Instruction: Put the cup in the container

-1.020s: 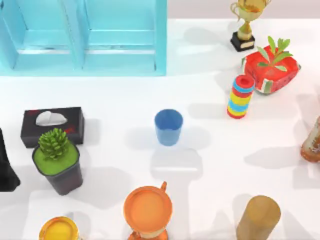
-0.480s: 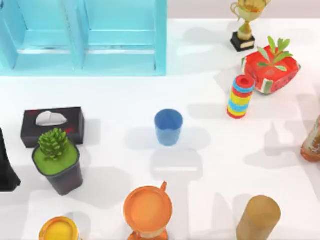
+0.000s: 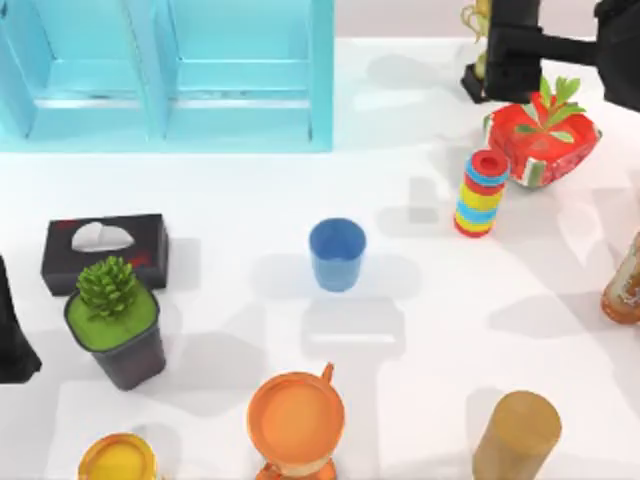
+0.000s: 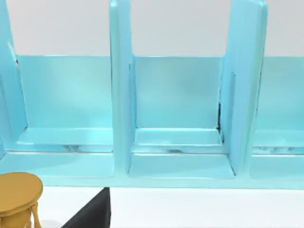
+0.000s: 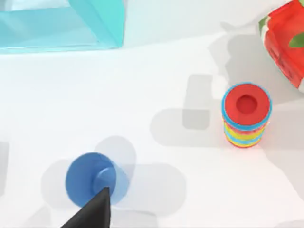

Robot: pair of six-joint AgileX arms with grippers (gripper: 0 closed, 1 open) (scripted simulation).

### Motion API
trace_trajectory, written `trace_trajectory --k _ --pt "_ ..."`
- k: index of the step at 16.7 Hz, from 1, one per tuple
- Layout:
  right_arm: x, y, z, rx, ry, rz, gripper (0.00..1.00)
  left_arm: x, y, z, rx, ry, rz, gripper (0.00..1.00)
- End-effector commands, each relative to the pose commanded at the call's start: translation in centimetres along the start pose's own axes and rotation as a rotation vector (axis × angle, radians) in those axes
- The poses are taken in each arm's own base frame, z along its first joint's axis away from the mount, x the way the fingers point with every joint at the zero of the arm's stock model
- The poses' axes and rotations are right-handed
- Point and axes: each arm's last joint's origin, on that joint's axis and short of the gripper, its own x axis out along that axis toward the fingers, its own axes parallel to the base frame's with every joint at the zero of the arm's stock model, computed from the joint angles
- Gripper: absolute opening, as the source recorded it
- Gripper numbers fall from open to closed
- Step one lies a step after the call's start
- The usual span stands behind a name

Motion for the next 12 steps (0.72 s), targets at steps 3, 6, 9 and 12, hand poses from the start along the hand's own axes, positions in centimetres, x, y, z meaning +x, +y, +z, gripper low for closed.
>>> trace_trajectory --k 3,6,9,12 --pt "4.3 5.3 1.8 0.003 0.157 -0.042 1.0 0.0 0.0 0.0 0.0 0.0 0.0 1.0" --pt "9.0 10.2 1.5 -0.004 0.288 -0.101 1.0 0.0 0.0 0.0 0.0 0.0 0.0 1.0" --pt "13.2 13.9 -0.2 -0.016 0.385 -0.164 1.0 0.0 0.0 0.0 0.0 0.0 0.0 1.0" --pt "16.1 16.1 -2.1 -0.027 0.447 -0.214 1.0 0.0 0.0 0.0 0.0 0.0 0.0 1.0"
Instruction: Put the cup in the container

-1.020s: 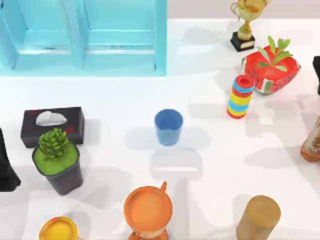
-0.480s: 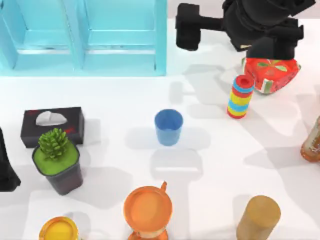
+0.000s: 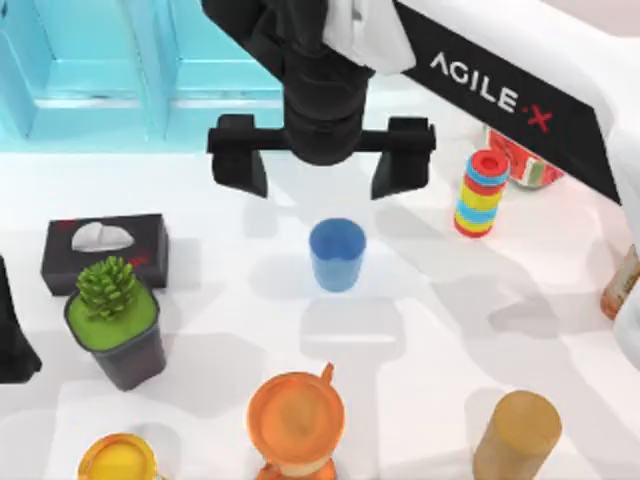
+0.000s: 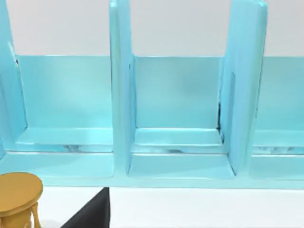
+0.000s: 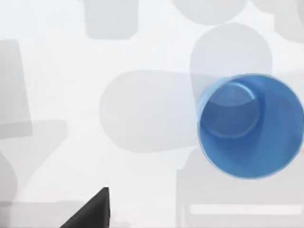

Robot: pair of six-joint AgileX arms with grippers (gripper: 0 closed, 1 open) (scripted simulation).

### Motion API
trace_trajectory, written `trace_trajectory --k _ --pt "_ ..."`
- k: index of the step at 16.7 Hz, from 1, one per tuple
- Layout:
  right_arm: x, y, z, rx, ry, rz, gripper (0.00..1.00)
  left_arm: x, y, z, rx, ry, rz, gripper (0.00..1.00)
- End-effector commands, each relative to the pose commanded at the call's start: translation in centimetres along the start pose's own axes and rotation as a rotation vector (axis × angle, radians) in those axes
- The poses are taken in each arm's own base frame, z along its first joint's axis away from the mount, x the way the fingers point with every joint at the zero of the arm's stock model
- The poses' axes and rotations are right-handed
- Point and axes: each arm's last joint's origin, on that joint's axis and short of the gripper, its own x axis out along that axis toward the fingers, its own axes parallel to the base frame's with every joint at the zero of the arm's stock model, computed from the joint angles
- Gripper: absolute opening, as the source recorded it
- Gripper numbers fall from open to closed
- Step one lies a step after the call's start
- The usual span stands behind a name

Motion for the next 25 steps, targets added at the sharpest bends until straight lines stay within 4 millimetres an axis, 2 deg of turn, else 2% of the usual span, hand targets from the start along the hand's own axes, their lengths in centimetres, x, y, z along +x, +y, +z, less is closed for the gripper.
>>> trace_trajectory --k 3,10,12,18,20,23,25 --pt "1.4 1.2 -0.4 -0.003 0.026 -0.024 1.0 0.0 0.0 0.0 0.0 0.0 0.0 1.0" --pt "1.9 1.1 -0.2 -0.002 0.028 -0.026 1.0 0.0 0.0 0.0 0.0 0.0 0.0 1.0" --pt "3.6 1.2 -0.2 -0.004 0.03 -0.028 1.0 0.0 0.0 0.0 0.0 0.0 0.0 1.0" --pt "10.7 1.0 -0.5 -0.002 0.023 -0.022 1.0 0.0 0.0 0.0 0.0 0.0 0.0 1.0" --pt "11.4 1.0 -0.7 -0.003 0.026 -0.024 1.0 0.0 0.0 0.0 0.0 0.0 0.0 1.0" --pt "11.4 1.0 -0.7 -0.003 0.026 -0.024 1.0 0.0 0.0 0.0 0.0 0.0 0.0 1.0" --pt "11.4 1.0 -0.7 -0.003 0.026 -0.024 0.85 0.0 0.0 0.0 0.0 0.0 0.0 1.0"
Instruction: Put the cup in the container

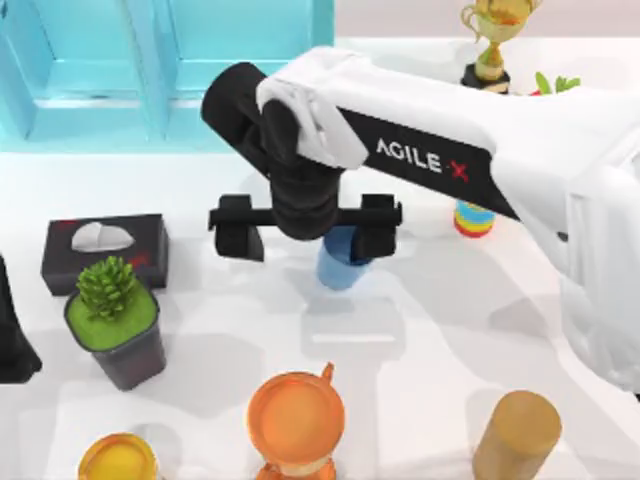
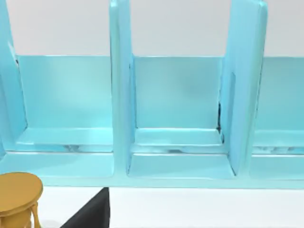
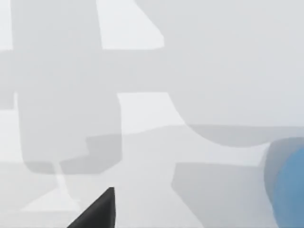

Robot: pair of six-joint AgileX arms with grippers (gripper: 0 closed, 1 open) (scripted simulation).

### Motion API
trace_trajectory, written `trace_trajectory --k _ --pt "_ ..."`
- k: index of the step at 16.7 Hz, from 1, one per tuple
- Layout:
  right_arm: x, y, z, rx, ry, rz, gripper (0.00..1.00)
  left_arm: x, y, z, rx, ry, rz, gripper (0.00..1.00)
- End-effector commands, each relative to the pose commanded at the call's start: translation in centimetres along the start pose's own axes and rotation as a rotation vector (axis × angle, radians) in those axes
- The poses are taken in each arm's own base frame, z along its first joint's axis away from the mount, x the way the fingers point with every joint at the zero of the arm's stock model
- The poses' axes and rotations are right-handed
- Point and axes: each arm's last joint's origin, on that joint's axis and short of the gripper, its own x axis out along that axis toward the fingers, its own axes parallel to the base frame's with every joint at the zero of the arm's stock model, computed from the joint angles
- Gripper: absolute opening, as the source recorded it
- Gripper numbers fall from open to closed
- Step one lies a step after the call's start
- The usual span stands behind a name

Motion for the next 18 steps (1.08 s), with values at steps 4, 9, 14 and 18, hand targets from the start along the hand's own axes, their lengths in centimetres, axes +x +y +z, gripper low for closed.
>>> trace_trajectory --k 4,9,14,18 --pt "0.0 0.0 0.0 0.0 0.0 0.0 0.55 0.0 0.0 0.0 0.0 0.0 0.0 1.0" --pt "0.0 0.0 0.0 0.0 0.0 0.0 0.17 0.0 0.0 0.0 0.0 0.0 0.0 1.0" --pt "0.0 0.0 0.0 0.0 0.0 0.0 0.0 0.0 0.0 0.0 0.0 0.0 0.0 1.0" --pt "0.0 0.0 0.0 0.0 0.0 0.0 0.0 0.0 0.0 0.0 0.0 0.0 0.0 1.0"
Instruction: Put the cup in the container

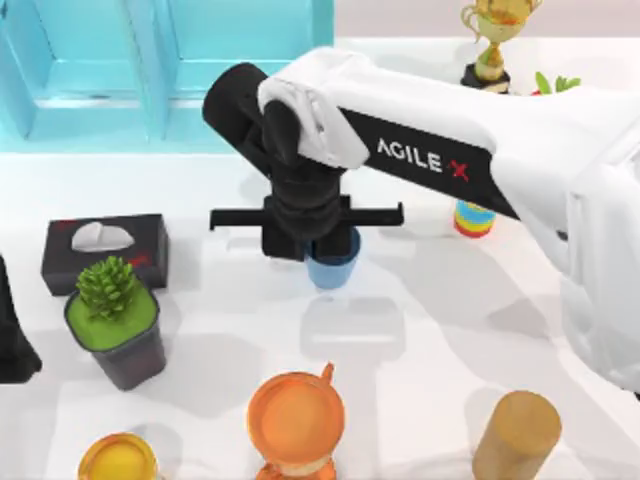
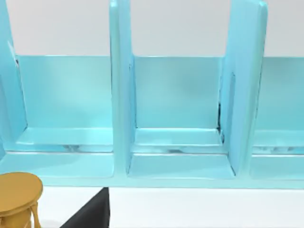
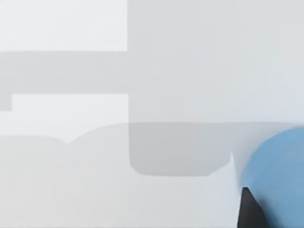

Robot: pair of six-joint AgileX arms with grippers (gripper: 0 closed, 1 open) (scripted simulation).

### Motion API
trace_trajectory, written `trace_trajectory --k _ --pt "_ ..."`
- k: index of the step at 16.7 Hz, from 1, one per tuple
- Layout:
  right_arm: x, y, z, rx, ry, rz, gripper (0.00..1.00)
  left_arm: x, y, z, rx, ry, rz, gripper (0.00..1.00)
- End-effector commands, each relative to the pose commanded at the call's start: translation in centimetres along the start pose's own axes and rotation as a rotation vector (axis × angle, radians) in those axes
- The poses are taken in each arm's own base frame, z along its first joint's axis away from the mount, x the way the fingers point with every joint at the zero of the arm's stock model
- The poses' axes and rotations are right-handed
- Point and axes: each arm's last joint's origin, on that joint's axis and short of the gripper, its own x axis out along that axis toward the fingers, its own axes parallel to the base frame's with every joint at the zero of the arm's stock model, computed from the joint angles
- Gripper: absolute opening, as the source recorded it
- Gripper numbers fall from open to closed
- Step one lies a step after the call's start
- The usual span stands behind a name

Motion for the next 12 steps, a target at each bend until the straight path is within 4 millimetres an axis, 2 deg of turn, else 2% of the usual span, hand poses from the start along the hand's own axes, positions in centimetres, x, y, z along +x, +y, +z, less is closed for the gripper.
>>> trace_trajectory --k 3,5,6,7,9,12 --pt "-0.2 0.0 -0.1 -0.003 -0.001 0.002 0.0 0.0 0.0 0.0 0.0 0.0 0.0 1.0" --pt "-1.5 -1.1 1.2 0.0 -0.017 0.033 0.0 0.0 0.0 0.0 0.0 0.0 0.0 1.0" --pt "-2.8 -2.3 2.3 0.002 -0.033 0.057 0.0 0.0 0.0 0.0 0.0 0.0 0.0 1.0" --pt "-4.4 -4.1 3.6 0.004 -0.055 0.083 0.0 0.0 0.0 0.0 0.0 0.0 0.0 1.0" --pt "-8.3 -9.0 6.1 0.001 -0.108 0.123 0.0 0.0 0.0 0.0 0.0 0.0 0.0 1.0" --pt "-13.2 -19.2 8.0 -0.007 -0.158 0.109 0.0 0.0 0.0 0.0 0.0 0.0 0.0 1.0"
